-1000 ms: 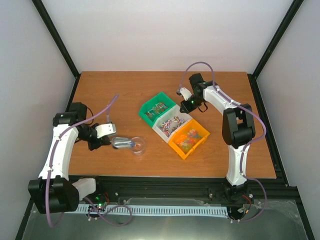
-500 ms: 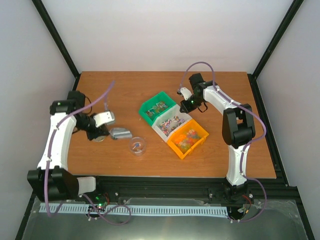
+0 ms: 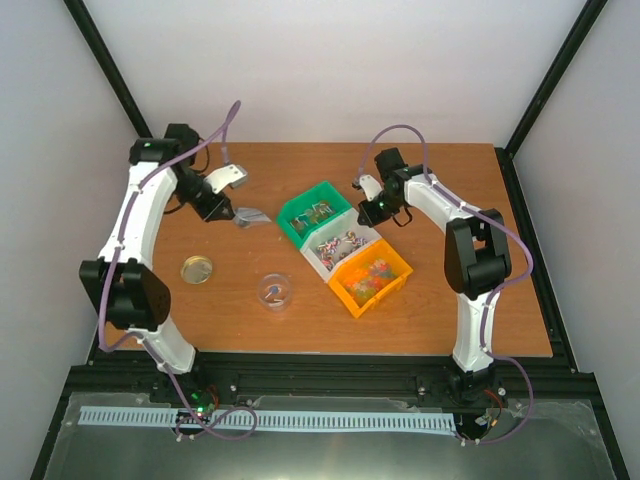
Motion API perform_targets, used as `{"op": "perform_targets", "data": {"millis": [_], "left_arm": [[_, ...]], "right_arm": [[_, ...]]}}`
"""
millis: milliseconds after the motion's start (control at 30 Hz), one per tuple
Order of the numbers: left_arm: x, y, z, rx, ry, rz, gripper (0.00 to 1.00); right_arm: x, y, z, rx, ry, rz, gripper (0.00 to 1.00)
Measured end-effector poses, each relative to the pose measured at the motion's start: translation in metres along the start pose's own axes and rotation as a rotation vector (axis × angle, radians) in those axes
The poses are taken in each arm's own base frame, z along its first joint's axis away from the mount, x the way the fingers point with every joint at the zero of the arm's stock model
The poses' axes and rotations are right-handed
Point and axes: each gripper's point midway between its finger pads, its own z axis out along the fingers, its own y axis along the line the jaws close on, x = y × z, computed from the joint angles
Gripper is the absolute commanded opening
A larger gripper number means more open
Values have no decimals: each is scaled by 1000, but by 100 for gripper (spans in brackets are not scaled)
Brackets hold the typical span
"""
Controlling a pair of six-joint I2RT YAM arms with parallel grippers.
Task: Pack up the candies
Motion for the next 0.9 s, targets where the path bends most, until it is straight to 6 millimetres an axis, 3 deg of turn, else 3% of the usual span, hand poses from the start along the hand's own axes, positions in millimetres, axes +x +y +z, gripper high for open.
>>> {"op": "perform_targets", "data": {"millis": [200,400,700,900], "left_arm": [[-36,-5,16,-37,64,55,1],[-59,-11,45,-69,151,78,1],[-52,-6,95,-122,325,68,1],[-59,4,108,-188,365,88,1]], "right_arm": [[-3,5,3,14,-3,5,3],[-5,11,5,33,-3,-4,3],[-8,19,9,41,-5,-9,3],[-9,26,11,35,-4,-22,3]]}}
